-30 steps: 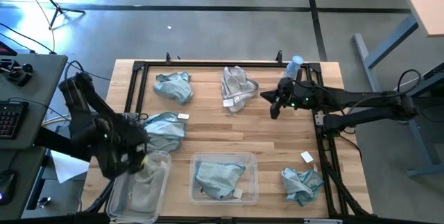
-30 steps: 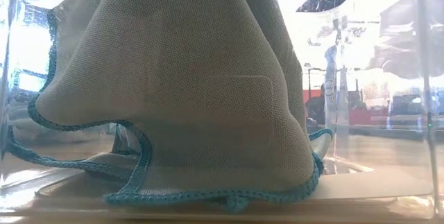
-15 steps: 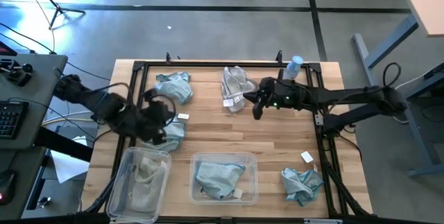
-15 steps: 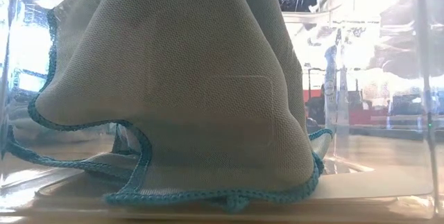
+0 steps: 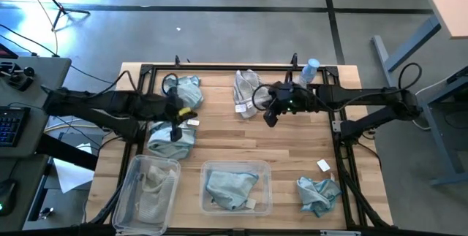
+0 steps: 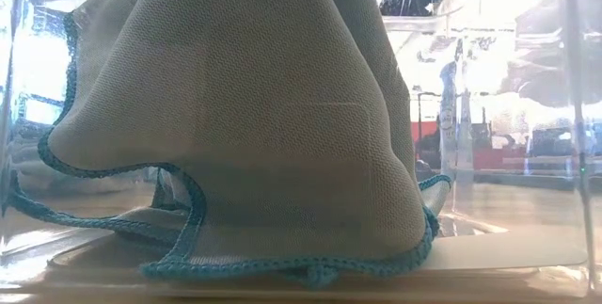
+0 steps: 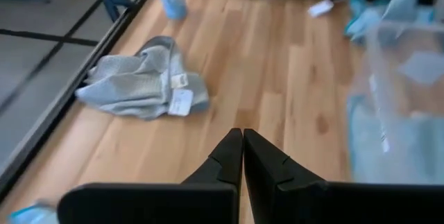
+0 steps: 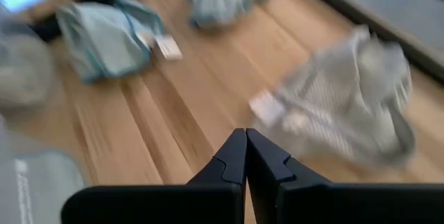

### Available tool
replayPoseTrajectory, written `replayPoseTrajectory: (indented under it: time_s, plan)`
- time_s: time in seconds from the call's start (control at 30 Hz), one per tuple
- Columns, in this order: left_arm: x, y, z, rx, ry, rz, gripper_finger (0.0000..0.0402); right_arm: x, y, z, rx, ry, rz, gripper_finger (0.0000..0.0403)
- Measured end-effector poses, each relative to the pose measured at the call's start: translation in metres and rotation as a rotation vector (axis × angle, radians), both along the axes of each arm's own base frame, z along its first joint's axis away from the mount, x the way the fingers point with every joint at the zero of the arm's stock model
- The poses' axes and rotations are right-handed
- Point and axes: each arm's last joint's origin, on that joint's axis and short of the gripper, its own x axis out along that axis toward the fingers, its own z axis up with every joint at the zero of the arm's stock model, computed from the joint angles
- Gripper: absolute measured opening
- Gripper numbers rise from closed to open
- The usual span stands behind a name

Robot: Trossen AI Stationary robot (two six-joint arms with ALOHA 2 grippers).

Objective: Sort microfiber towel by color & place in baskets
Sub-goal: Put the bottom right blue towel into the right transparent bin

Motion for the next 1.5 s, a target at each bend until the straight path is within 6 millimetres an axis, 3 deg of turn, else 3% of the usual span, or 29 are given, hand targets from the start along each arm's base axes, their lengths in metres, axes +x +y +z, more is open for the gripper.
replayPoseTrajectory:
  time_s: [0.23,0.4,0.57,0.93,1.2,1.5]
  plan:
    - [-0.008,0.011,-0.017,-0.080,-0.094,0.013,0.0000,-0.026,0.005,-0.019,0.248,0.272,-0.174,0.0000]
    - [-0.007,0.016,-0.021,-0.076,-0.100,0.044,0.0000,-0.042,0.022,-0.025,0.371,0.421,-0.282,0.0000]
    - [-0.006,0.019,-0.022,-0.073,-0.099,0.065,0.0000,-0.055,0.057,-0.027,0.474,0.508,-0.349,0.0000]
    - [-0.007,0.029,-0.022,-0.023,-0.090,0.090,0.0000,-0.087,0.151,-0.021,0.749,0.444,-0.479,0.0003]
    - [-0.007,0.033,-0.021,0.007,-0.087,0.090,0.0000,-0.116,0.201,-0.023,0.892,0.517,-0.501,0.0069]
    - [-0.007,0.035,-0.021,-0.009,-0.093,0.111,0.0000,-0.106,0.222,-0.050,0.759,0.640,-0.398,0.0142]
